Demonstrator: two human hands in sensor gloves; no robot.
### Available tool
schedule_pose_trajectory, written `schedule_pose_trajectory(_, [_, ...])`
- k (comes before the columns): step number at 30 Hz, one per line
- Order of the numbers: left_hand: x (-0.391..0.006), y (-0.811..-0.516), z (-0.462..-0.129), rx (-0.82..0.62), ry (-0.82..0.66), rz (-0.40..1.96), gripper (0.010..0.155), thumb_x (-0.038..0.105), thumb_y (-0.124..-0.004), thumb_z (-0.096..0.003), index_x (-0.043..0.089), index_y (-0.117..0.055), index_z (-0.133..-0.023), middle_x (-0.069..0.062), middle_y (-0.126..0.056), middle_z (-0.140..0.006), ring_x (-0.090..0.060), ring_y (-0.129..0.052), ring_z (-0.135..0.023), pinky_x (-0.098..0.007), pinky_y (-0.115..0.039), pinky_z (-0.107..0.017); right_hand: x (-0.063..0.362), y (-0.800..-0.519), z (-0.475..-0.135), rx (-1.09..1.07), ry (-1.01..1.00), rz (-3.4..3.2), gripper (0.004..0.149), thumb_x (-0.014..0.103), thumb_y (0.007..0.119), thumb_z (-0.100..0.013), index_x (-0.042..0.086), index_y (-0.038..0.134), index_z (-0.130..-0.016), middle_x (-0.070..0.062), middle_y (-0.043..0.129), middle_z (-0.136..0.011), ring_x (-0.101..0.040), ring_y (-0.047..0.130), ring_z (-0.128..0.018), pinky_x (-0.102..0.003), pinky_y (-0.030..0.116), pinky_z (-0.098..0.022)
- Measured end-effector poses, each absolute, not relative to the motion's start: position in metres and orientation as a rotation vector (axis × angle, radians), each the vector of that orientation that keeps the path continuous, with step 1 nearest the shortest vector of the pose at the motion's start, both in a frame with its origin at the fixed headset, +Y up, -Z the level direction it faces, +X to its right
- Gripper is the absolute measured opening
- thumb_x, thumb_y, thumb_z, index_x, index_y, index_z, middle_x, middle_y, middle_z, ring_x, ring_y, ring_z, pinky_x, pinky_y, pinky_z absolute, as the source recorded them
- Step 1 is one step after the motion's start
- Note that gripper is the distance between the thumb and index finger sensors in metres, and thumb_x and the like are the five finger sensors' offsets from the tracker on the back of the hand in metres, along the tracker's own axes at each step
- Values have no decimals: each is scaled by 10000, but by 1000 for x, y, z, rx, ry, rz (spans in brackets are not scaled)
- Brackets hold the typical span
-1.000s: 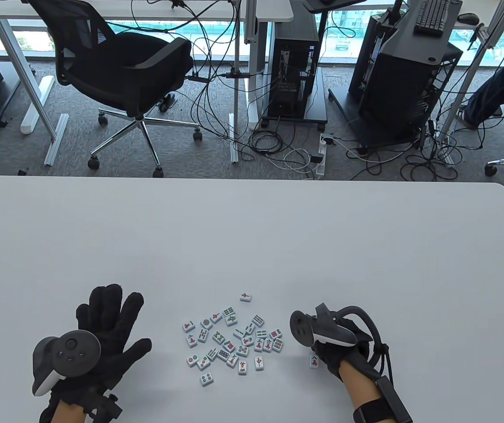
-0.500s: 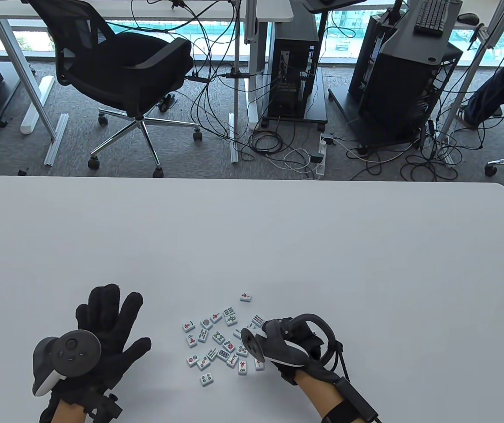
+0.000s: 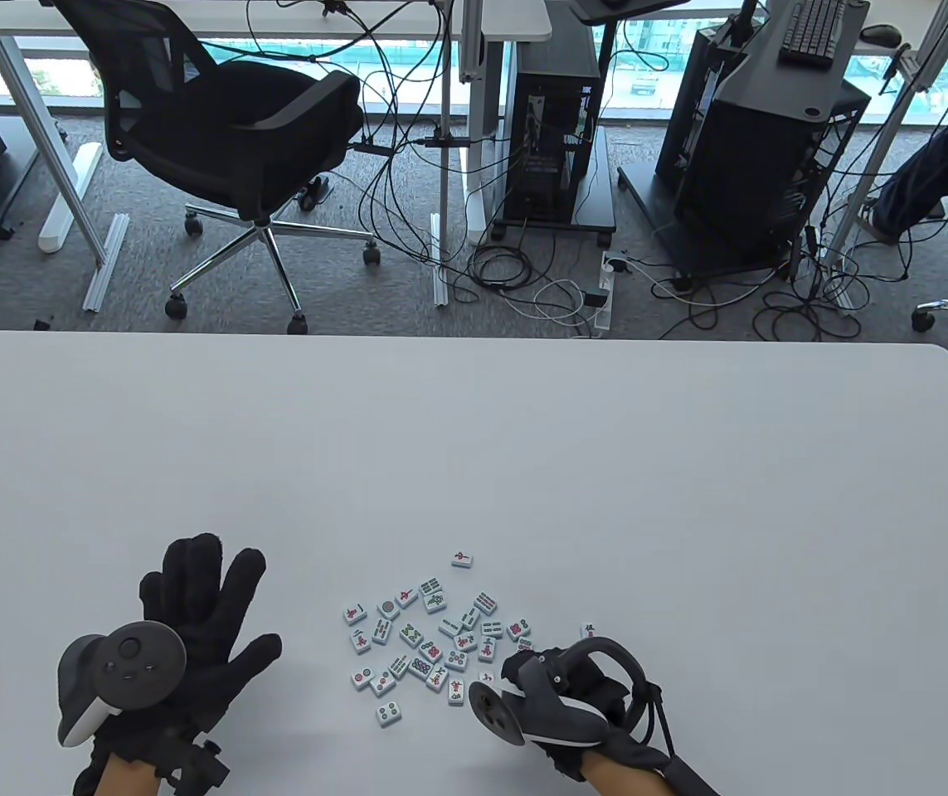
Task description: Mahjong suit sorting
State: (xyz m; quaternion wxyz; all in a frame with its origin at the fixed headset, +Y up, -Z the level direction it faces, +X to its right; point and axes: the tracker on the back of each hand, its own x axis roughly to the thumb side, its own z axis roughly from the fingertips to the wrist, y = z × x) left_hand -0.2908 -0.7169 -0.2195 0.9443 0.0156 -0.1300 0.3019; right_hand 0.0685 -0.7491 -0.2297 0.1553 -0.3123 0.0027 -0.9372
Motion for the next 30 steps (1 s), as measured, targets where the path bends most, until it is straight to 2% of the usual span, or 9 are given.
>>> schedule_pose_trajectory(5, [-294, -716, -219, 49, -251, 626, 817, 770, -548, -457, 492, -107, -1086, 200, 198, -1073, -121, 251, -1037, -504, 146, -690, 69, -740, -229, -964, -167, -2765, 502, 373, 859, -366, 127, 846, -803, -36, 1000, -383, -128, 928, -91, -266, 827, -62])
schedule_pose_trajectory(9, [-294, -716, -219, 50, -252, 621, 815, 770, -547, -457, 493, -107, -1085, 200, 198, -1073, -121, 251, -1037, -504, 145, -690, 65, -746, -231, -974, -195, -2696, 566, 382, 881, -344, 115, 812, -839, -33, 997, -394, -122, 928, -99, -261, 829, -69])
schedule_pose_trajectory(15, [-293, -716, -219, 43, -256, 618, 814, 768, -549, -458, 492, -110, -1086, 198, 195, -1075, -123, 248, -1039, -504, 144, -690, 61, -763, -234, -986, -246, -2634, 579, 382, 873, -342, 57, 802, -816, -18, 992, -369, -104, 921, -78, -250, 826, -50])
schedule_pose_trajectory(20, [-292, -717, -219, 40, -258, 615, 813, 767, -548, -457, 493, -110, -1085, 198, 194, -1076, -123, 247, -1040, -505, 144, -690, 60, -761, -239, -1004, -310, -2695, 587, 357, 905, -328, 20, 812, -799, -30, 992, -356, -107, 918, -67, -254, 825, -41])
schedule_pose_trajectory(24, [-292, -717, -219, 39, -259, 616, 813, 768, -547, -458, 493, -109, -1086, 198, 192, -1078, -123, 246, -1041, -505, 143, -691, 76, -733, -251, -933, -267, -2848, 584, 344, 909, -330, 54, 806, -826, -41, 995, -413, -133, 944, -126, -273, 846, -88])
schedule_pose_trajectory(27, [-292, -717, -220, 38, -265, 619, 812, 766, -550, -457, 496, -114, -1086, 198, 189, -1079, -123, 244, -1042, -505, 141, -694, 98, -706, -271, -789, -151, -2904, 579, 333, 907, -335, 82, 798, -845, -53, 992, -457, -149, 954, -168, -285, 855, -122])
schedule_pose_trajectory(30, [-291, -717, -219, 36, -269, 610, 807, 766, -549, -458, 499, -115, -1085, 199, 188, -1080, -122, 244, -1042, -504, 140, -694, 123, -692, -290, -669, -133, -2882, 577, 327, 901, -341, 99, 788, -859, -57, 988, -486, -152, 961, -196, -288, 861, -145])
